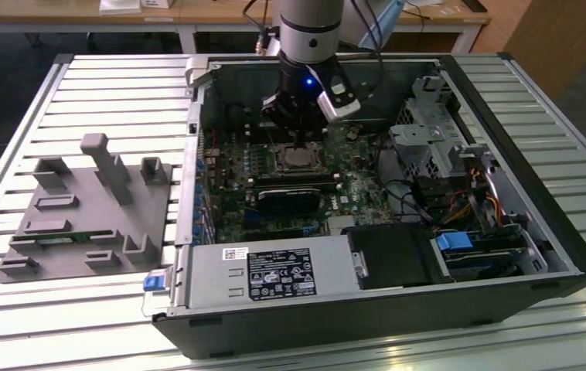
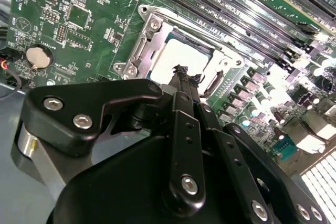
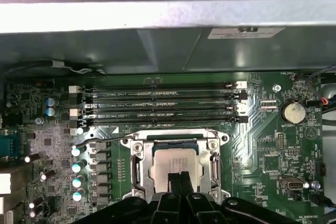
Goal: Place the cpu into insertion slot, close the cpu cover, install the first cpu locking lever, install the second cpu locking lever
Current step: 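Close the cpu cover, then install the first cpu locking lever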
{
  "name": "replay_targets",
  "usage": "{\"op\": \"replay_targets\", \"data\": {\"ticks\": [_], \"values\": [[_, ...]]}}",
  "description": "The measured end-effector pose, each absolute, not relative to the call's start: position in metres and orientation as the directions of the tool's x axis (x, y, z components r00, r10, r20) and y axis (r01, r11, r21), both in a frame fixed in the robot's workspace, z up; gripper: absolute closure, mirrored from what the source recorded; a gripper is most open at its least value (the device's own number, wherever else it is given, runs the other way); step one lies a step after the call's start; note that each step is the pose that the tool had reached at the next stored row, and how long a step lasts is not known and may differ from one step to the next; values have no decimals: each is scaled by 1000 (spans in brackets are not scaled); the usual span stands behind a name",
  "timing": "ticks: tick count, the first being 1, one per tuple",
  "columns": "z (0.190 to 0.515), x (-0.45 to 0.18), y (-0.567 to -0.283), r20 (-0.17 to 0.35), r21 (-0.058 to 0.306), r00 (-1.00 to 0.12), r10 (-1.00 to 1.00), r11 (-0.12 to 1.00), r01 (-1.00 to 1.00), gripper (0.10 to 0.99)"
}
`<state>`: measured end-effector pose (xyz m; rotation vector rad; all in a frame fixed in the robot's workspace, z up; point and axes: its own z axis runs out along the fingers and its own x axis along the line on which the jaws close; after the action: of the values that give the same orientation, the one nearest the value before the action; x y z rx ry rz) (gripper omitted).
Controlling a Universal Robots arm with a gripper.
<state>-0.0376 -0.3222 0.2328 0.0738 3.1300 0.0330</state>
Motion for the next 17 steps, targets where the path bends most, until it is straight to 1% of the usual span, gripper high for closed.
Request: {"op": "replay_targets", "data": {"ticks": [17], "values": [[237,-38,-322,-10,21,-999,47,999,47,980]]}}
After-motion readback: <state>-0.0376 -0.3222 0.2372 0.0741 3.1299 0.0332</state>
